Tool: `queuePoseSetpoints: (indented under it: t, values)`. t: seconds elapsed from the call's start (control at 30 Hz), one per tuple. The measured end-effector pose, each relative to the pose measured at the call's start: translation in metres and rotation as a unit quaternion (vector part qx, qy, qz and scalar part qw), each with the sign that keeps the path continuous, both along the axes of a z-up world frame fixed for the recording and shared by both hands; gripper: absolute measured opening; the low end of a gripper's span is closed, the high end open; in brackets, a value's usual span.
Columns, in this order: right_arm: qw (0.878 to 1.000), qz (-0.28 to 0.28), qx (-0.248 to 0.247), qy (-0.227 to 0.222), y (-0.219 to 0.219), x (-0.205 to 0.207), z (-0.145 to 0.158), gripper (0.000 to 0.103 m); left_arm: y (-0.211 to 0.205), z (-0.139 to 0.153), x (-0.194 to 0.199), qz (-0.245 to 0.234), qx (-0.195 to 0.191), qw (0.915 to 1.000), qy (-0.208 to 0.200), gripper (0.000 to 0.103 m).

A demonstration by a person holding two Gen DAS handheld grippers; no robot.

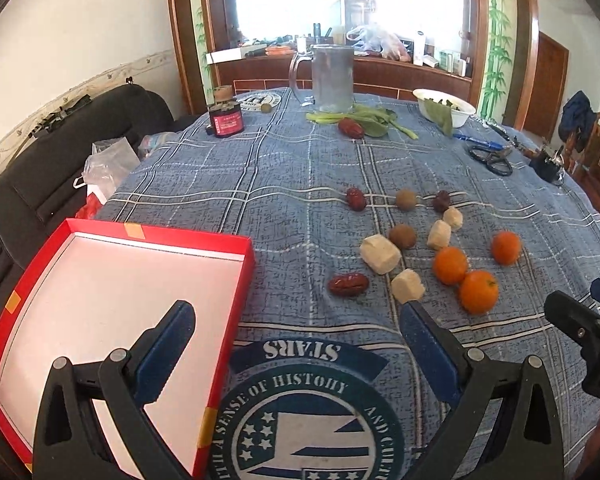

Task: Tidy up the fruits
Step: 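Grasp an orange with the right tool while the left tool grasps a cream cube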

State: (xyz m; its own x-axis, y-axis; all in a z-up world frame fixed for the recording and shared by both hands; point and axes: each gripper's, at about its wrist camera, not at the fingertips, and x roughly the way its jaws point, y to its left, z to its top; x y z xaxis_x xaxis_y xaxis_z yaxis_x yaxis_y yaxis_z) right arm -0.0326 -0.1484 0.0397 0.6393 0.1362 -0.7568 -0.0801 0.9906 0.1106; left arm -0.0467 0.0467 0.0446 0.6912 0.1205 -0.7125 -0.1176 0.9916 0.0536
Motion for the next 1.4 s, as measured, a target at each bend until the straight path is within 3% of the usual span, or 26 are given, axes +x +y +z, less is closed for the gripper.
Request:
queuePoseSetpoints:
  t: [0.2,0.37,0.53,0.57,0.63,0.7,0.83,1.0,1.13,1.4]
  values:
    - [0.999,0.034,-0.008,0.003,0.018,0.005,-0.003,0.101,0.014,0.004,-0.018,0.001,0.030,0.9995,-0.003,0.101]
    - [0.996,0.087,-0.026,0.024,0.047,0.026,-0.015,0.089,0.026,0.008,-0.024,-0.002,0.026,0.9997,0.003,0.101]
    - [0.991,0.113,-0.036,0.065,0.059,0.042,-0.041,0.053,0.021,0.009,-0.020,-0.019,0.009,0.9997,0.014,0.097]
    - [0.992,0.113,-0.036,0.045,0.056,0.039,-0.039,0.050,0.017,0.009,-0.018,-0.027,0.002,0.9995,0.017,0.095]
    - [0.992,0.120,-0.018,0.047,0.048,0.039,-0.038,0.036,0.008,0.009,-0.013,-0.040,-0.003,0.9990,0.021,0.094]
    - [0.993,0.108,-0.004,0.052,0.037,0.042,-0.038,0.037,-0.004,0.006,-0.005,-0.057,-0.009,0.9979,0.031,0.085]
    - [0.996,0.072,0.031,0.037,0.009,0.045,-0.025,0.036,-0.028,-0.005,0.015,-0.081,-0.037,0.9944,0.057,0.077]
    - [0.996,0.011,0.085,0.012,-0.028,0.051,-0.009,0.036,-0.051,-0.019,0.038,-0.091,-0.054,0.9909,0.083,0.055]
    - [0.994,-0.012,0.108,0.013,-0.042,0.054,-0.005,0.036,-0.060,-0.032,0.051,-0.086,-0.065,0.9892,0.099,0.046]
    - [0.992,-0.002,0.126,0.022,-0.039,0.056,-0.008,0.036,-0.055,-0.033,0.057,-0.083,-0.054,0.9926,0.071,0.020]
